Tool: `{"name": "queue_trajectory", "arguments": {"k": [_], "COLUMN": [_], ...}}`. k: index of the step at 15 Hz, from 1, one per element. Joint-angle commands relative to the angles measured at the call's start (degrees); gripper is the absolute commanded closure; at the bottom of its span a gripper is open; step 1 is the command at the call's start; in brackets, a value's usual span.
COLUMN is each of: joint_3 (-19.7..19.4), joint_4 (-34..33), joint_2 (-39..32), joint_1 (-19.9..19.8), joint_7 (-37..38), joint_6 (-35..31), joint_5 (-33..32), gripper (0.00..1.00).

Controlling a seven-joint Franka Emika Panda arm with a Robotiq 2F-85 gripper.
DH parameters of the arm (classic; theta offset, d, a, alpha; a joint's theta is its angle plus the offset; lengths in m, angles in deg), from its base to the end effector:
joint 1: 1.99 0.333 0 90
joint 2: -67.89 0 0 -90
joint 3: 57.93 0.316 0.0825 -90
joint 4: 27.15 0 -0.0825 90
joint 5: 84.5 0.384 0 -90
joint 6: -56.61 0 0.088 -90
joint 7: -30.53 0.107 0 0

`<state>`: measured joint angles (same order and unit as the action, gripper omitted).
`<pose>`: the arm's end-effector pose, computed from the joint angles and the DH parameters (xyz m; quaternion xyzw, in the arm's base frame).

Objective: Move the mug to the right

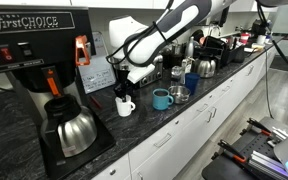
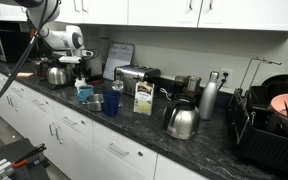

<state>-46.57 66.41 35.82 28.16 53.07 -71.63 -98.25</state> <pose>0.5337 0.4396 0.3037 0.9743 0.2188 0.0490 0.0217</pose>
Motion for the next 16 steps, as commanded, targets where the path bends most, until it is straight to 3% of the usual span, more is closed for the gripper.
{"name": "queue_trajectory", "arguments": {"k": [1,5,16], "joint_3": [-0.1,-0.2,-1.26], "joint_4": [-0.88,-0.92,-3.33], "joint_2": [-0.94,-1.21,1.93], "joint_1": [0.18,0.16,-0.56], "joint_7": [-0.45,-0.62,-0.05], "joint_6": [0.04,-0.38,0.39], "joint_5": [1.57,1.88,1.49], "gripper": [0.77,0.99,0.99]}}
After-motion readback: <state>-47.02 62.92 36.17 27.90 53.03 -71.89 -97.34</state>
